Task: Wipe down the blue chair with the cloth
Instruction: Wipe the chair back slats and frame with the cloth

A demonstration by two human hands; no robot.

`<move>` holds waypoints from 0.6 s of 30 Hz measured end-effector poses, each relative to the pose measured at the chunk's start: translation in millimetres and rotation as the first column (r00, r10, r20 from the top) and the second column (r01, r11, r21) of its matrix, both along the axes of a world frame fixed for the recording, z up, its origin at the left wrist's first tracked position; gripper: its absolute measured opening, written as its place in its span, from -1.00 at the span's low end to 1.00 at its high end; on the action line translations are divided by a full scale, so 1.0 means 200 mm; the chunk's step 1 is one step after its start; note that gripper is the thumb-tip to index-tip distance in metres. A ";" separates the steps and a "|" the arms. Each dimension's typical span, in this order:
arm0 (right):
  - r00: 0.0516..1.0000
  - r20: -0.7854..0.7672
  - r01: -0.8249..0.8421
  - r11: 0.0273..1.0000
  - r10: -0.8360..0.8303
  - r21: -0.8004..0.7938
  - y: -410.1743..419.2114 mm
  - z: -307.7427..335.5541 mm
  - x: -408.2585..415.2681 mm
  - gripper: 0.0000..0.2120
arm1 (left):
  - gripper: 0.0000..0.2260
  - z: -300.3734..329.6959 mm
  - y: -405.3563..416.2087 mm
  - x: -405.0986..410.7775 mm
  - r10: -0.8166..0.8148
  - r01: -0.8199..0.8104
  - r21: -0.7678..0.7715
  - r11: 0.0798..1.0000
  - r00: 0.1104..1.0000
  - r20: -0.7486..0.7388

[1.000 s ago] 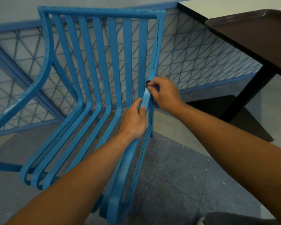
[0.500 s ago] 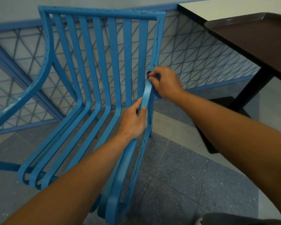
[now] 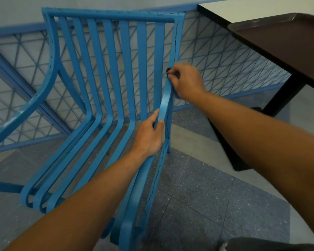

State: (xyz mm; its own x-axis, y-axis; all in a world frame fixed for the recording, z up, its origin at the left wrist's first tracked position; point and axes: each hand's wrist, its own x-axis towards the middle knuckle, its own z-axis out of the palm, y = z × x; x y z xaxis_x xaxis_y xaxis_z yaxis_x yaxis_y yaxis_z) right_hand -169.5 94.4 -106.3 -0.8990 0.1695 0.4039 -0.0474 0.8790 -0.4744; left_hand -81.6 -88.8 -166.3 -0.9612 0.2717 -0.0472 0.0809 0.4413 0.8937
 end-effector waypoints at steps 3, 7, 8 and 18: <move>0.992 0.054 -0.116 0.993 0.115 0.001 -0.01 -0.13 0.13 -0.88 | -0.56 -0.01 0.00 0.00 0.001 -0.001 -0.001 1.000 1.000 -0.020; 0.965 0.149 -0.240 0.956 0.216 0.170 0.05 -0.03 0.10 -0.85 | -0.56 0.01 0.00 0.00 -0.001 0.001 0.009 1.000 1.000 -0.018; 0.967 0.149 -0.235 0.946 0.205 0.221 0.07 0.03 0.05 -0.84 | -0.55 0.01 0.00 0.00 -0.009 0.009 0.002 1.000 1.000 -0.023; 0.999 0.043 -0.020 1.000 0.021 -0.017 -0.01 -0.01 0.05 -0.86 | -0.48 0.00 0.00 -0.01 -0.035 0.032 0.067 0.997 0.999 0.040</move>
